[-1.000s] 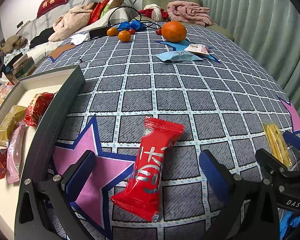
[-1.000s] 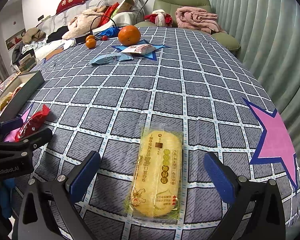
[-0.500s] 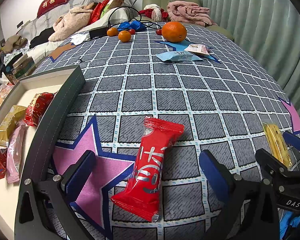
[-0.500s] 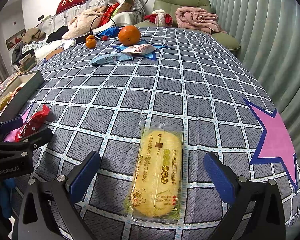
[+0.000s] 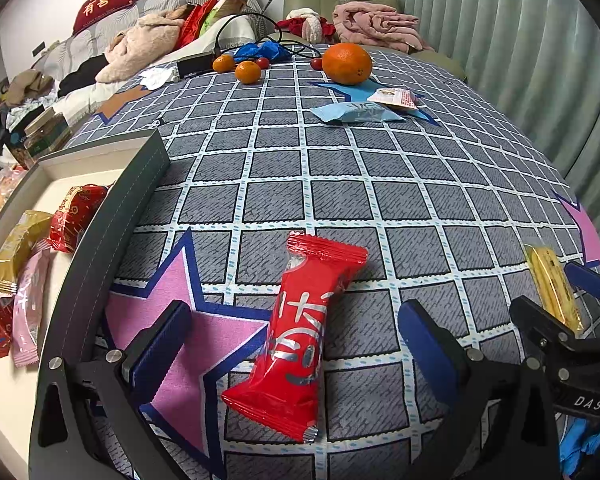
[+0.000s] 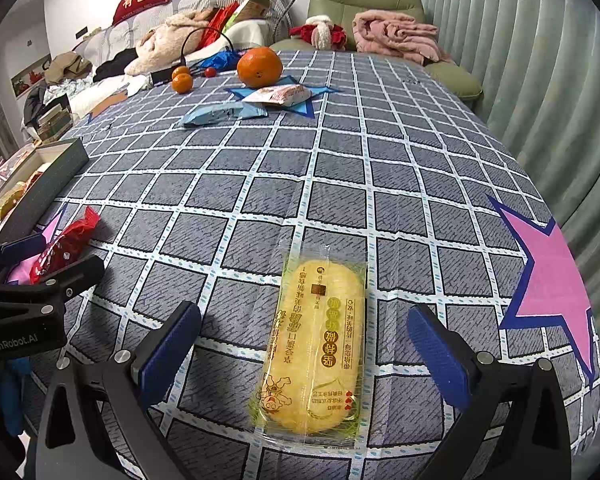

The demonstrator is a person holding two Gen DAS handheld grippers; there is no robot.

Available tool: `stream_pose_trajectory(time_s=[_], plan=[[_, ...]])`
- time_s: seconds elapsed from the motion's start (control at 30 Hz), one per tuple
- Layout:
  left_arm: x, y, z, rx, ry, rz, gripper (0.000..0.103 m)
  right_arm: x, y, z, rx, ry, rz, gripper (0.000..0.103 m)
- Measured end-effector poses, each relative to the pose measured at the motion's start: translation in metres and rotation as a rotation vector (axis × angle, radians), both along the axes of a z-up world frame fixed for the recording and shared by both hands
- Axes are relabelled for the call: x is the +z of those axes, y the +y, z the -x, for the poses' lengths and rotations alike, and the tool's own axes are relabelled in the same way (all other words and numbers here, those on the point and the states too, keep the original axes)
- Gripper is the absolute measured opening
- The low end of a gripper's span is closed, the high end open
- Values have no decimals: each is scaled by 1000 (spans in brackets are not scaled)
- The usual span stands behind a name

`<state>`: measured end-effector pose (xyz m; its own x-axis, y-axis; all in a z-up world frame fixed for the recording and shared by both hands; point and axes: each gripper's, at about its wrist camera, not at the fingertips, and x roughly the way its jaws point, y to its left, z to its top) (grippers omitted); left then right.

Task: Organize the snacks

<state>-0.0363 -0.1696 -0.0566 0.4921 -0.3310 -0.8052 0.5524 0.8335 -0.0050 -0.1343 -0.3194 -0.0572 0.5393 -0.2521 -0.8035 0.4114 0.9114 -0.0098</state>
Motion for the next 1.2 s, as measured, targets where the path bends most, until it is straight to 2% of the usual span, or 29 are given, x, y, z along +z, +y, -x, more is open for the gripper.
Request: stream_pose_trajectory(time_s=[0.17,0.27,0.3,0.33,0.37,0.4,0.43,0.47,0.5,0.57,0.63,0.9,1.2], plan=[[2,-3,-1,-11,15,-15,103,1,-5,-7,51,67,-32,103],[3,-9,-2,-35,60,-49,102,2,-8,-10,64,126,-64,103],[4,-10,0,-41,65,-53,97,3,-9,-10,63,136,-73,101],[6,-12,2,-53,70,-53,90,3,-9,-8,64,139,-69,97],[8,-14,5,-67,72,-53,84,6,-9,-7,70,135,-64,84],[10,-15,8,-82,73,-50,69,10,-8,-6,79,131,-56,62],[13,-17,11,-94,67,-49,46,12,-7,-5,86,128,-52,49],[14,-17,13,-104,71,-43,33,15,-7,-4,97,126,-61,38],[16,-17,13,-110,83,-39,22,16,-9,-4,105,123,-87,38],[19,-12,13,-108,126,-2,22,18,-10,-3,121,111,-123,37],[24,-6,15,-106,132,24,22,22,-9,-1,132,89,-153,38],[56,17,24,-97,77,70,22,45,5,-7,176,25,-213,38],[98,64,9,-12,-7,129,22,76,41,-42,287,-16,-241,38]])
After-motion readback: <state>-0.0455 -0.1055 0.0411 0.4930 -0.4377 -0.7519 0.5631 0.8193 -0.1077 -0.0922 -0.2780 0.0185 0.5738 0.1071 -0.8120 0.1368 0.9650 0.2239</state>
